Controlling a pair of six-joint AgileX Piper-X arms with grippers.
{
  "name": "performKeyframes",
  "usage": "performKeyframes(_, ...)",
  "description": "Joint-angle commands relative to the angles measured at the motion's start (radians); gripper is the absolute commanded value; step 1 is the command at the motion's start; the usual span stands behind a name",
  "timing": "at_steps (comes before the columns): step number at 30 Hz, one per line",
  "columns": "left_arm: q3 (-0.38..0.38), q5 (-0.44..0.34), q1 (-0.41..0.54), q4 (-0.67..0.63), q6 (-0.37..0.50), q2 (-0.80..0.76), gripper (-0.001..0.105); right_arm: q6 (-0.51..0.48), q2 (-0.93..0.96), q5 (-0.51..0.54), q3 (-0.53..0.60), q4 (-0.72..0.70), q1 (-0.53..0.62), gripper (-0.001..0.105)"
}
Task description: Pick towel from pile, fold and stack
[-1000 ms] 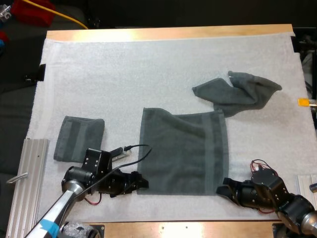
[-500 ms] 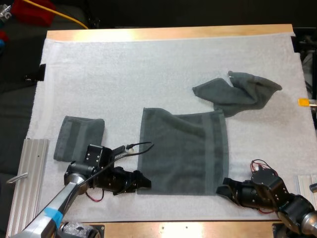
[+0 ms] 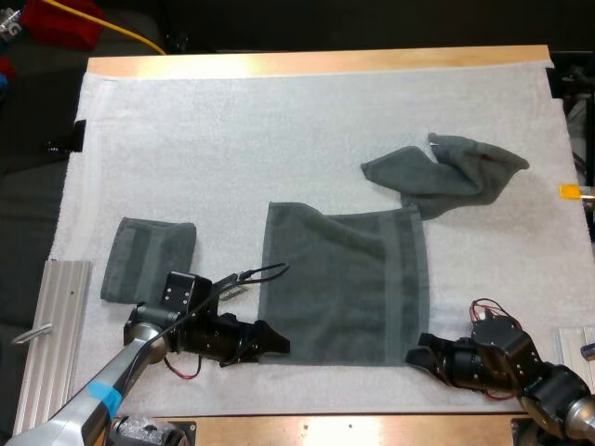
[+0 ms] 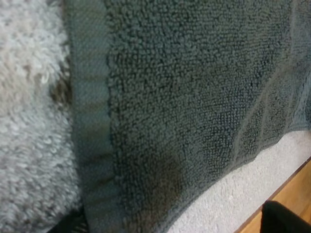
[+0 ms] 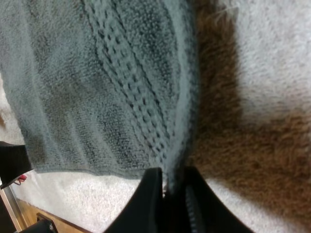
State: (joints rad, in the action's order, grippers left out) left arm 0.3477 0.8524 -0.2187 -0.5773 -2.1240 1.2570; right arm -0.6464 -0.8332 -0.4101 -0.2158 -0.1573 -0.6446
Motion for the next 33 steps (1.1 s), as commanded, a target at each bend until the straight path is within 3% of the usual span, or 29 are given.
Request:
performKeyframes(1, -0.019, 0.0, -0.011, -0.007, 0.005, 0.018, 0.068, -0.005, -0.006, -0.02, 0.004, -0.004, 0.0, 0.003)
performKeyframes(7, -0.019, -0.009, -0.011, -0.007, 0.005, 0.018, 0.064, -0.005, -0.006, -0.02, 0.004, -0.004, 0.0, 0.003)
performKeyframes(10, -0.019, -0.013, -0.011, -0.009, 0.005, 0.018, 0.044, -0.005, -0.006, -0.02, 0.004, -0.004, 0.0, 0.003)
performKeyframes(12, -0.019, -0.03, -0.011, -0.012, 0.005, 0.018, 0.037, -0.005, -0.006, -0.02, 0.004, -0.004, 0.0, 0.003)
performKeyframes(20, -0.019, -0.079, -0.011, -0.033, 0.005, 0.018, 0.021, -0.005, -0.006, -0.02, 0.004, -0.004, 0.0, 0.003)
performKeyframes(24, -0.019, -0.115, -0.011, -0.029, 0.007, 0.018, 0.019, -0.005, -0.006, -0.02, 0.004, -0.004, 0.0, 0.003)
performKeyframes(31, -0.019, -0.115, -0.011, 0.005, 0.013, 0.018, 0.018, -0.007, -0.006, -0.02, 0.004, -0.004, 0.0, 0.003)
performKeyframes(33, -0.019, -0.115, -0.011, 0.005, 0.019, 0.018, 0.013, -0.007, -0.006, -0.02, 0.004, -0.004, 0.0, 0.003)
